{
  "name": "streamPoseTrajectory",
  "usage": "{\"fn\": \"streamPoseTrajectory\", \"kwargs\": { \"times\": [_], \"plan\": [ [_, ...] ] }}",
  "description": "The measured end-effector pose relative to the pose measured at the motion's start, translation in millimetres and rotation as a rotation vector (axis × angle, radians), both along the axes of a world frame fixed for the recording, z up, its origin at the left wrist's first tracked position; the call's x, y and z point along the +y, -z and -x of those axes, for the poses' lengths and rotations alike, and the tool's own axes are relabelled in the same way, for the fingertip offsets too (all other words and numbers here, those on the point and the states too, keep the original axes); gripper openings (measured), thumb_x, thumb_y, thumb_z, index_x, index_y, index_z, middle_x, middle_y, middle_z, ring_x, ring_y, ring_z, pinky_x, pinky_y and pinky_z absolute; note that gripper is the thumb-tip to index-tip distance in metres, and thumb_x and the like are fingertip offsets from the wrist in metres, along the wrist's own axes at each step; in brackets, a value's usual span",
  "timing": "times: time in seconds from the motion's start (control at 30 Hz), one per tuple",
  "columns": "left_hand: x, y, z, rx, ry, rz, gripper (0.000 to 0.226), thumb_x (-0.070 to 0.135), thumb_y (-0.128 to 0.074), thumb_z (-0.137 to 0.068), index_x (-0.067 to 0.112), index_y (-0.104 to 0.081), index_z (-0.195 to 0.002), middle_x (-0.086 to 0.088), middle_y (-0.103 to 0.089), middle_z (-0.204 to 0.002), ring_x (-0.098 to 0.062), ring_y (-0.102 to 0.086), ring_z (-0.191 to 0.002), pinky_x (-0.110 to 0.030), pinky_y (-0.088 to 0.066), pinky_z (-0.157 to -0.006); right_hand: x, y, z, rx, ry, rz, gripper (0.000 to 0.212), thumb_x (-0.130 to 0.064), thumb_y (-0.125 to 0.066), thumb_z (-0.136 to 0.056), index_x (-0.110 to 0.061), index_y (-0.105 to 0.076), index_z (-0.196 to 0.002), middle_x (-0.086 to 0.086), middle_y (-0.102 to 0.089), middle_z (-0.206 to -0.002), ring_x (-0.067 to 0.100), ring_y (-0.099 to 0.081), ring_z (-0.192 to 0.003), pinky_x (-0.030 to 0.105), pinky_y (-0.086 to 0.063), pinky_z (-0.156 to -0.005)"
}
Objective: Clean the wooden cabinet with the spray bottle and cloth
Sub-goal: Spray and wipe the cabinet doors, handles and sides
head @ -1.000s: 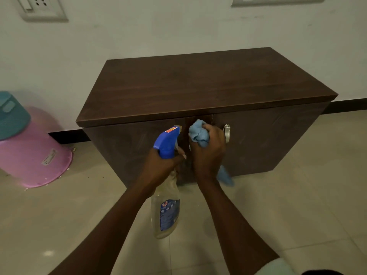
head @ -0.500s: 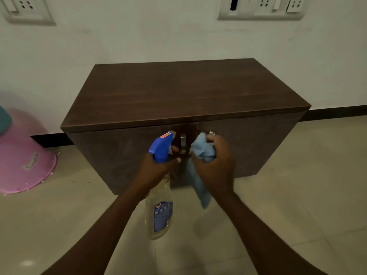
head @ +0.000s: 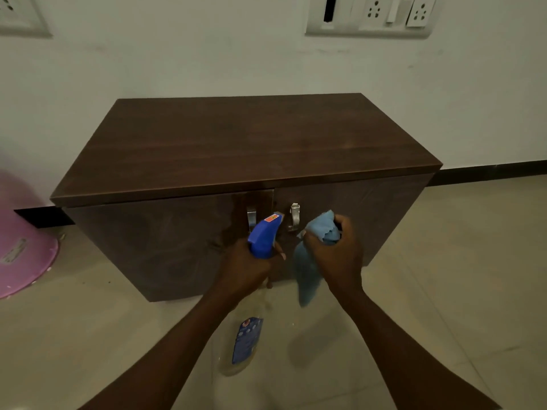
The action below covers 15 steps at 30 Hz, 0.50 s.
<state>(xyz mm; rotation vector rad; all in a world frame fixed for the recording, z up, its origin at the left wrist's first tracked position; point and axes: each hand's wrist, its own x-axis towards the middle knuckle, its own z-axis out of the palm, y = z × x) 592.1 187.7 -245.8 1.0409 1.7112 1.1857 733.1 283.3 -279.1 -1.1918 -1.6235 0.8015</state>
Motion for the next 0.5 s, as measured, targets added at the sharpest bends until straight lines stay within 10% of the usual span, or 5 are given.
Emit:
{"fn": "streamPoseTrajectory", "kwargs": {
  "times": [0.4,0.5],
  "plan": [
    [20.7,-3.1,-15.8,0.1,-0.044,-0.014,0.015,0.02,-0.071,-0.077,0.024,-0.057,-0.08,-0.017,-0.064,-0.08,-0.03,-0.061,-0.072,-0.044,-0.055,-0.074,8.0,8.2,-11.2,-0.091,-0.116,0.076,0.072,-0.045,-0.075,-0.074,0.0,-0.049,-0.124,0.002,-0.056,-0.111,0.015,-0.057,-0.102,0.003,-0.04,-0.078],
    [20.1,-0.4,-14.7,0.067,-0.043,0.016,0.017,0.018,-0.071,-0.078,0.018,-0.058,-0.089,-0.009,-0.06,-0.078,-0.021,-0.058,-0.068,-0.038,-0.054,-0.07,9.1,5.3,-17.5,-0.092,-0.073,0.064,0.064,-0.02,-0.079,-0.074,-0.007,-0.049,-0.128,0.005,-0.059,-0.118,0.016,-0.057,-0.107,0.02,-0.047,-0.087]
  ]
}}
